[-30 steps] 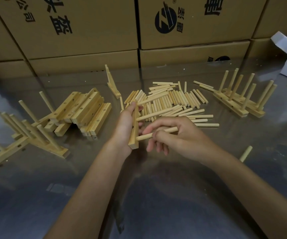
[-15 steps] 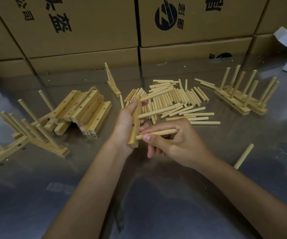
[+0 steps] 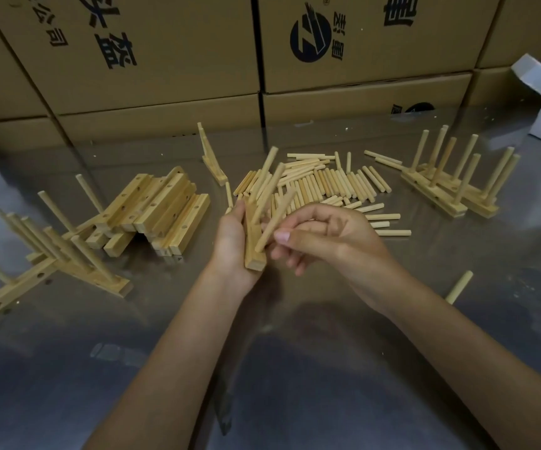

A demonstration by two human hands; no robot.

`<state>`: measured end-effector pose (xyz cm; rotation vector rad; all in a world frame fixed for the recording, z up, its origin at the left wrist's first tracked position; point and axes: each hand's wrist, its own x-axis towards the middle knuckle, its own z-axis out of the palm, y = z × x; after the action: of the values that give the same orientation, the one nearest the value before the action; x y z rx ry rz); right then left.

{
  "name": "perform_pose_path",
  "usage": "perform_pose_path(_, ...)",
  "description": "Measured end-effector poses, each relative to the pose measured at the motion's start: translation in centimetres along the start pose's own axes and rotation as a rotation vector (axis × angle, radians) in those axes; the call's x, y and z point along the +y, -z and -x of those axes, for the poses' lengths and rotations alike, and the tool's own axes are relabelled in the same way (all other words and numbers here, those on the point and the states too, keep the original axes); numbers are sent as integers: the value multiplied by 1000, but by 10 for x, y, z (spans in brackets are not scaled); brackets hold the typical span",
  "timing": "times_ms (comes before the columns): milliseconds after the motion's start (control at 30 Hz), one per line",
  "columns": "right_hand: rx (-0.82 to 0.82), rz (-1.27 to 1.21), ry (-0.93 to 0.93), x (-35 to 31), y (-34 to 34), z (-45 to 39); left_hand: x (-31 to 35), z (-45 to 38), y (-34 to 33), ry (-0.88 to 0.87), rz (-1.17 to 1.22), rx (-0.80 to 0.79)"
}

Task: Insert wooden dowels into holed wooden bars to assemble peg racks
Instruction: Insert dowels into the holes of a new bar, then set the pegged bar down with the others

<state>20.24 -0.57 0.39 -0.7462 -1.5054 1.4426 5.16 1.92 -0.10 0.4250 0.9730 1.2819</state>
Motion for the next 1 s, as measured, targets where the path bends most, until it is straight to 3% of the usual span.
perform_pose_path(100, 84, 229, 40, 9, -8, 0, 2, -3, 1, 45, 142, 24)
perform_pose_path(333, 208, 705, 124, 27, -31, 3, -2, -6, -4, 35, 166, 72)
perform_pose_path(467, 271, 852, 185, 21, -38, -2, 2, -13, 4, -18, 139, 34)
perform_pose_path(567, 336, 827, 69, 16, -34, -19, 11, -23, 15, -154, -52, 23)
perform_pose_path(700, 448, 756, -25, 5, -16, -66, 18, -35, 28, -507, -576, 226)
perform_pose_path(800, 462, 855, -64, 4, -5, -111, 10, -40, 35, -687, -904, 373)
perform_pose_path(1000, 443, 1039, -145, 32, -11, -209, 14, -51, 39, -939, -978, 464)
